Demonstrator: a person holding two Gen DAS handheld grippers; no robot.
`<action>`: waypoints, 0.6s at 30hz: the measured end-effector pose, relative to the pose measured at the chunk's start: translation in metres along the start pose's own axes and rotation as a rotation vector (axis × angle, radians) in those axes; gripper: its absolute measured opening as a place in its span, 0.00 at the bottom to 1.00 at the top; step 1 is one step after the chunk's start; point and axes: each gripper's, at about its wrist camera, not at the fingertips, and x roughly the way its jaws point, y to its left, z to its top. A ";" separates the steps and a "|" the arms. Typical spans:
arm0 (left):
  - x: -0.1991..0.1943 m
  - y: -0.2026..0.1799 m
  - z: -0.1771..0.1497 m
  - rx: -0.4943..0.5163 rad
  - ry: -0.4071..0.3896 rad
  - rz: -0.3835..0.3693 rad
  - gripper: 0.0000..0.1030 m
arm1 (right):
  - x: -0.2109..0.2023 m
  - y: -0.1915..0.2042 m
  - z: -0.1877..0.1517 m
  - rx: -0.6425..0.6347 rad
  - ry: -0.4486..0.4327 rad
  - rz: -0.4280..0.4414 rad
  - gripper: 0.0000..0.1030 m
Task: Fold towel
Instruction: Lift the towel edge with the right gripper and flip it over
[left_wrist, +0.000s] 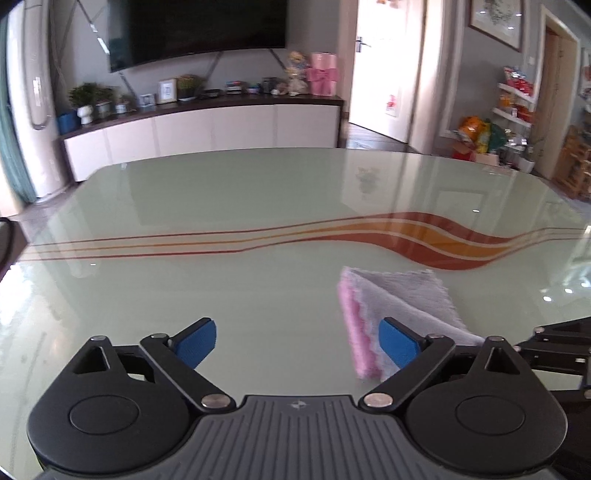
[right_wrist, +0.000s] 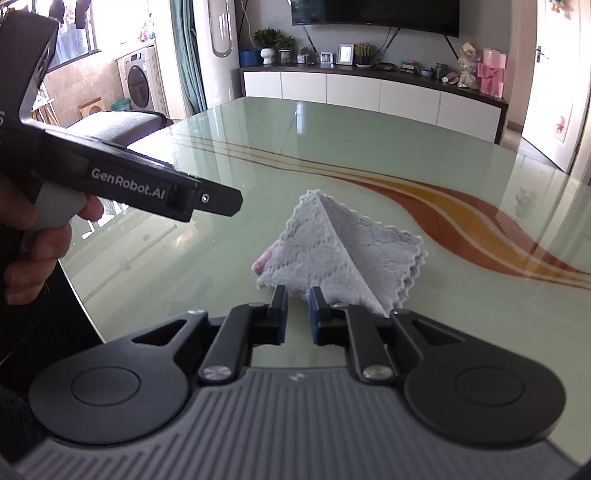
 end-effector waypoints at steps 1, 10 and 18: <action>0.000 -0.003 -0.002 0.005 0.000 -0.015 0.91 | -0.003 -0.001 0.000 0.006 -0.009 -0.001 0.12; 0.016 -0.035 -0.031 0.065 0.066 -0.137 0.70 | -0.032 -0.013 -0.007 0.042 -0.065 -0.066 0.21; 0.034 -0.056 -0.040 0.220 0.076 -0.107 0.42 | -0.031 -0.019 -0.012 0.068 -0.060 -0.089 0.25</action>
